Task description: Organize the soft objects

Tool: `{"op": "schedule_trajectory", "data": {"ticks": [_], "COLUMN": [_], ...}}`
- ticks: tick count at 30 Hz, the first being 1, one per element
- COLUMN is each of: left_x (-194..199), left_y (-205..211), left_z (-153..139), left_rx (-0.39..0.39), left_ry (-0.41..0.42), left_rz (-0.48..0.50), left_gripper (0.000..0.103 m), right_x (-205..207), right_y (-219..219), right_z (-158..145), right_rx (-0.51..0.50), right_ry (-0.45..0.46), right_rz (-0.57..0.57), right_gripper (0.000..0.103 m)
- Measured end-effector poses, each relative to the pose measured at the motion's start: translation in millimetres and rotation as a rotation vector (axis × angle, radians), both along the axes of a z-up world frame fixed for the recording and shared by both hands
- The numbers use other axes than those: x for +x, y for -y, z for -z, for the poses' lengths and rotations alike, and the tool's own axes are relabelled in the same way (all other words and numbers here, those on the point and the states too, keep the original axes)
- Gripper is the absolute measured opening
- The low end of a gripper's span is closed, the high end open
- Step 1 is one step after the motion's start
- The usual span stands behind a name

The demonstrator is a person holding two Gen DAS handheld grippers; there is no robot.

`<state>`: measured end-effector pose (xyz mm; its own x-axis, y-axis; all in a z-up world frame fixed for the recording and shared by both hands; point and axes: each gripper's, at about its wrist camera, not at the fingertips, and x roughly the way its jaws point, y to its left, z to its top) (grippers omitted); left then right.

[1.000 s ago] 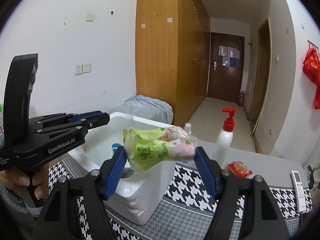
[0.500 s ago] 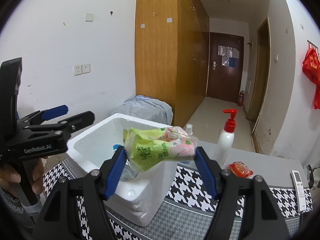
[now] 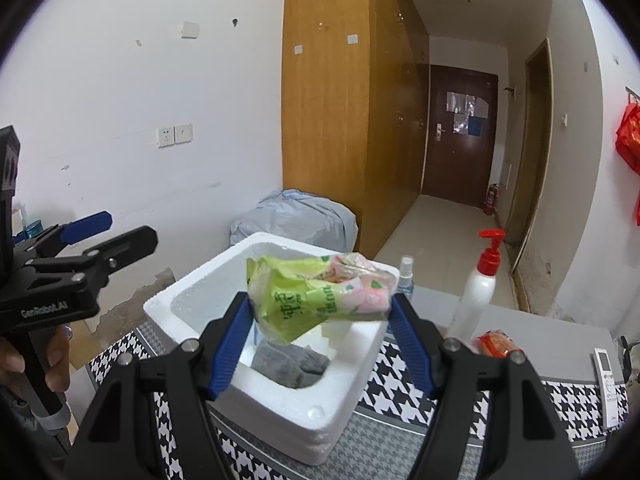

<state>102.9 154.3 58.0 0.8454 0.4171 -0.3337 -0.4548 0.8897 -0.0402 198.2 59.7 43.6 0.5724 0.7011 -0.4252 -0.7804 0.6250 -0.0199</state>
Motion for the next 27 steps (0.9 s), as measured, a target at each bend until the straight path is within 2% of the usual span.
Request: {"op": "schedule_trajectory", "data": {"ticks": [8,18,20,22,27], "left_x": [-19,-21,-23,-25,-25], "left_y": [-13,-15,-16,-18,-20], "left_z": [1,5,6,6,7], "left_rx": [0.0,-0.005,-0.009,-0.016,-0.025], "left_ry": [0.013,0.002,0.01,0.02,0.021], "left_rz": [-0.035,-0.037,-0.038,-0.047,-0.051], "left_gripper": [0.1,0.1,0.1,0.1,0.1], "right_x": [2,10,12,14,14], "right_y": [-13,-26,-29,-34,-36], "right_z": [0,2,3,5,10], "right_rx": [-0.007,-0.027,-0.038,-0.063,-0.08], "right_ry": [0.008,-0.02,-0.025,-0.031,-0.04], "right_rz": [-0.015,-0.02,-0.025,-0.033,-0.029], "right_gripper": [0.074,0.074,0.076,0.084,0.087]}}
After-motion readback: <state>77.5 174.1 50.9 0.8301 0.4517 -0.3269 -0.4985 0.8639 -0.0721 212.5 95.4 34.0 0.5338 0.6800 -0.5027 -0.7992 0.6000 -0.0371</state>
